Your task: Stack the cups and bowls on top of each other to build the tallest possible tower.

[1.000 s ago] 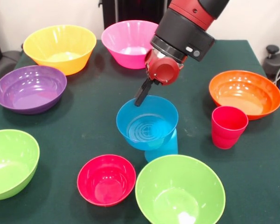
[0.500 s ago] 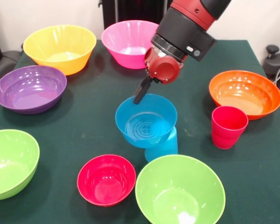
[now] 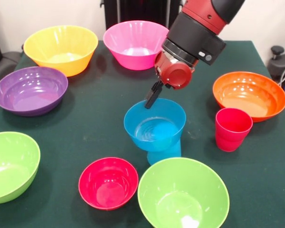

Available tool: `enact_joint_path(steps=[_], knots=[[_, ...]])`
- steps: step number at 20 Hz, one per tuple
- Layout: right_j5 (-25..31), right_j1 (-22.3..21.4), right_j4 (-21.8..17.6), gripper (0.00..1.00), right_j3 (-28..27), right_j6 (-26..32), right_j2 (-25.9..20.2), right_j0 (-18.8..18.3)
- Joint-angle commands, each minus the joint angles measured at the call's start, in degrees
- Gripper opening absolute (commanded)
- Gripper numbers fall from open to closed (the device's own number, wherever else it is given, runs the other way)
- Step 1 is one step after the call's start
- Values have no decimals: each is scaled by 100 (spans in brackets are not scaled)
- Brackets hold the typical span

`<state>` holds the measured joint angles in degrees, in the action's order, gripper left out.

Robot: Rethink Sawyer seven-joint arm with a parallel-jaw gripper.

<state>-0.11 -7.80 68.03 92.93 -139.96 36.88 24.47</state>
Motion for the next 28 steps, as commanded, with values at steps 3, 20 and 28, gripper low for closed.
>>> enact_joint_path(steps=[3, 20, 28], knots=[[861, 294, 81, 0, -507, -1550, -246, 56], [1522, 688, -71, 0, -926, -2133, 325, 169], [1582, 720, -229, 0, -1019, -2355, 376, 143]])
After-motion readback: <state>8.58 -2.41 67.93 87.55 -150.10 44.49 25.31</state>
